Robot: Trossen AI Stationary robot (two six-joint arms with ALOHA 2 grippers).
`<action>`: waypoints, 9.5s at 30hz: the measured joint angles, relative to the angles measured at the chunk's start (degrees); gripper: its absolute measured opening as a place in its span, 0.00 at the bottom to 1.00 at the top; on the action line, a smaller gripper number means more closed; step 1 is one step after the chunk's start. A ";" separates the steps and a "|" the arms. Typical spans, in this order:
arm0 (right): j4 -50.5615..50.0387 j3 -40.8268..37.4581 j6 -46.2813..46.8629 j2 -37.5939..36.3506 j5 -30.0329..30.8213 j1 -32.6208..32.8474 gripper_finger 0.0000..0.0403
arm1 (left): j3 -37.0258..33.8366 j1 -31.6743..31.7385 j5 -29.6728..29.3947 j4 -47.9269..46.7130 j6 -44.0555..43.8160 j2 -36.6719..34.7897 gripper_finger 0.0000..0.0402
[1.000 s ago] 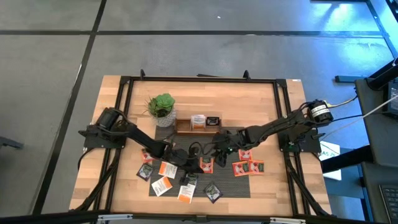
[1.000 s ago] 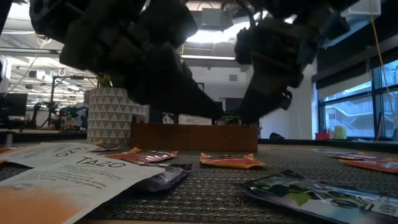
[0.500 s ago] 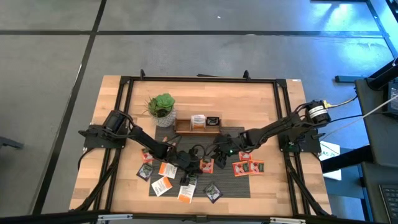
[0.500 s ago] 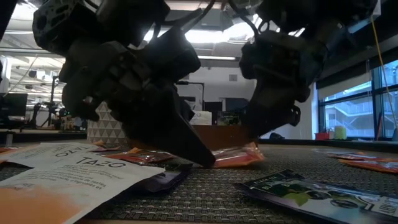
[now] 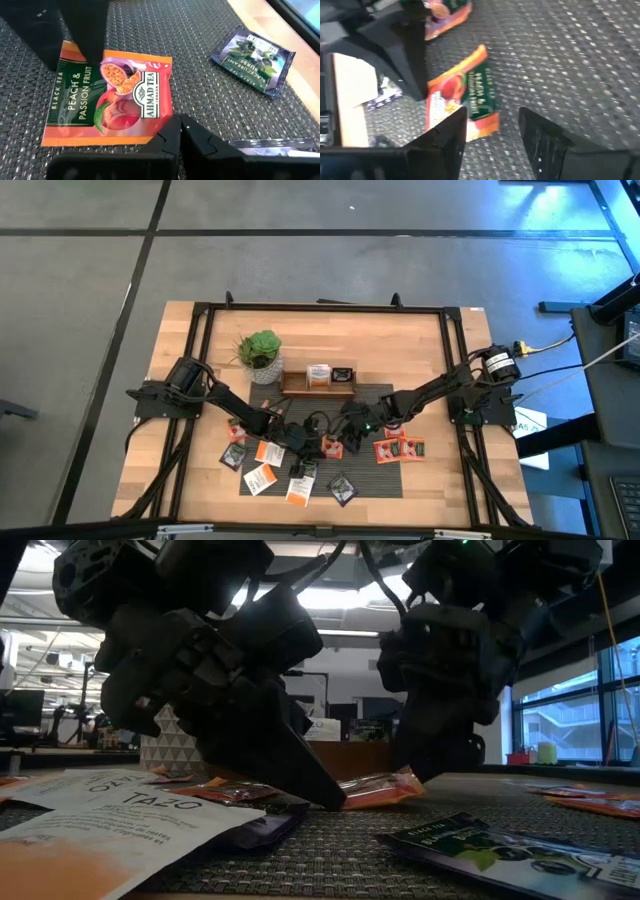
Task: Pick & Place Tea
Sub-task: Put the orange tea bag into the left slot of the wooden organizer
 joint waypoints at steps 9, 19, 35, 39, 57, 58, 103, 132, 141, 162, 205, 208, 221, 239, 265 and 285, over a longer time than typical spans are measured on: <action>0.44 0.00 -0.09 0.00 -1.50 0.02 0.10 | 0.00 -0.02 -0.73 -0.12 0.00 0.00 0.01; -0.45 0.00 -3.36 -1.75 -1.37 0.00 0.01 | -0.28 0.72 7.29 -6.32 0.32 -7.48 0.01; -0.33 9.73 -37.26 -9.28 6.74 -8.11 0.00 | -7.96 -4.76 -9.36 -19.78 6.70 -47.65 0.01; -0.10 13.92 -46.21 -6.28 6.91 -12.68 0.00 | -10.17 -6.95 -16.07 -19.90 7.58 -54.10 0.01; -4.36 26.35 -54.27 11.04 6.28 -20.63 0.01 | -11.10 -8.41 -17.16 -24.86 14.17 -61.58 0.02; -5.71 26.71 -54.75 11.40 7.46 -20.61 0.01 | -11.10 -8.41 -17.17 -25.71 13.90 -61.59 0.02; -15.95 30.25 -28.53 11.54 -4.64 -7.95 0.34 | -11.06 -8.41 -14.52 -22.56 -0.33 -28.10 0.01; -16.10 30.34 -17.03 19.50 -13.00 -8.23 0.31 | -10.82 -5.92 -10.60 -21.72 -10.54 -16.28 0.01; -16.34 30.25 -19.97 19.50 -13.36 -8.15 0.04 | -10.93 -5.92 -10.67 -21.06 -10.47 -16.24 0.01; -21.42 34.05 -49.33 5.88 9.98 -9.96 0.01 | -11.17 -7.41 -3.15 -28.05 -1.00 -52.03 0.01; -18.63 34.60 -58.88 12.37 11.17 -19.45 0.04 | -11.00 -7.39 -7.31 -33.06 4.22 -57.57 0.01; -18.19 34.61 -58.97 12.35 11.24 -19.45 0.05 | -11.02 -7.39 -7.31 -33.29 4.26 -56.73 0.01; -16.19 34.62 -60.67 12.35 11.49 -19.76 0.17 | -11.02 -7.28 -11.74 -33.32 4.33 -53.36 0.01; -31.62 27.07 -48.24 -1.89 4.67 -8.85 0.22 | -11.04 -7.23 -16.55 -10.47 14.92 -38.72 0.01; -30.08 -9.29 -10.81 -31.89 11.16 2.34 0.24 | 5.68 3.98 -6.85 -1.15 15.31 -10.40 0.01; -50.44 -9.31 -0.26 -31.91 14.86 1.22 0.41 | 5.68 2.99 -2.13 -16.85 7.36 -17.59 0.01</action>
